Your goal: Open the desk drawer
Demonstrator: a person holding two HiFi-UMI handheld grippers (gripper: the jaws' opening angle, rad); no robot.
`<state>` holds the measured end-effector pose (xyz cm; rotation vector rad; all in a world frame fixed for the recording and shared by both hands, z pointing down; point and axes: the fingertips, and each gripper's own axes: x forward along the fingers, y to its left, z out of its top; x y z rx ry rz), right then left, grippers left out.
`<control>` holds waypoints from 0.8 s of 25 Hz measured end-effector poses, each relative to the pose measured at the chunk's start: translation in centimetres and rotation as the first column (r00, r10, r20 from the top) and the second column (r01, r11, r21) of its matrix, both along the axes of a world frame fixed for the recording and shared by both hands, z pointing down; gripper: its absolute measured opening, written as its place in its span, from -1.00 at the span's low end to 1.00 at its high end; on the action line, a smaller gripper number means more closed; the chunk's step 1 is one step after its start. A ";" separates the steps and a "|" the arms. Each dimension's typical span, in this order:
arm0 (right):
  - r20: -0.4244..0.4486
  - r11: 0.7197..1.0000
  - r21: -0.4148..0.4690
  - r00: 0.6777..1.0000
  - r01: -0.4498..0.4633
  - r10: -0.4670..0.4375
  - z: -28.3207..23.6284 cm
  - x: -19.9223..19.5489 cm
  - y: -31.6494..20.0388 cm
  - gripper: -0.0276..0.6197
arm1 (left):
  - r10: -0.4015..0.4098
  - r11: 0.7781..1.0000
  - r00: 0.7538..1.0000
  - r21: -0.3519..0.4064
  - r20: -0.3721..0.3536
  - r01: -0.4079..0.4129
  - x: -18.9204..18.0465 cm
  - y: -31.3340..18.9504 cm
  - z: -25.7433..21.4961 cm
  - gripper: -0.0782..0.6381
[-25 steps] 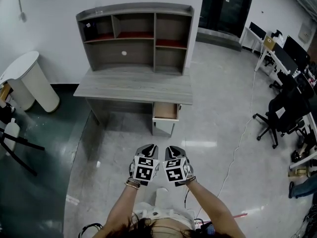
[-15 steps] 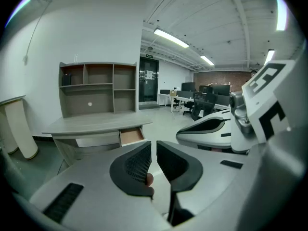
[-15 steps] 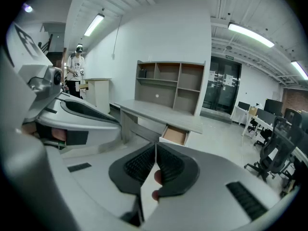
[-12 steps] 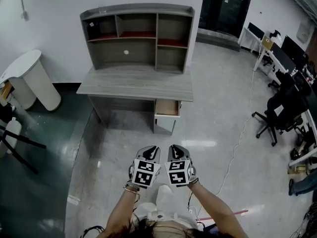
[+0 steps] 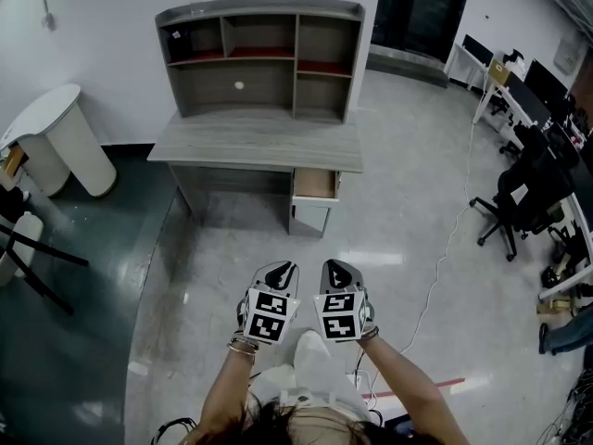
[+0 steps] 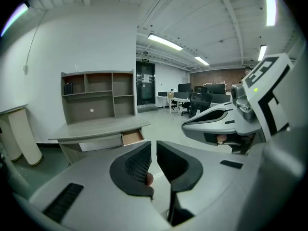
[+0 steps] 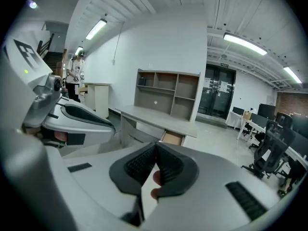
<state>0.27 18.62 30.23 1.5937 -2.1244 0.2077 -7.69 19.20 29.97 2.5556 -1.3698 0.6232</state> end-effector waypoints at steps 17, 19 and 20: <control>-0.041 0.997 0.036 0.997 0.074 -0.072 -0.2 -1.1 4.2 -0.85 | -0.030 0.998 0.997 0.058 -0.075 0.035 -0.5 4.6 -1.2 -0.66; -0.047 0.996 0.032 0.996 0.082 -0.080 0.0 -1.1 4.3 -0.85 | -0.038 0.997 0.995 0.062 -0.091 0.044 -0.5 4.8 -1.4 -0.67; -0.049 0.996 0.028 0.995 0.084 -0.083 0.2 -1.1 4.4 -0.85 | -0.043 0.997 0.995 0.064 -0.095 0.049 -0.6 4.9 -1.5 -0.67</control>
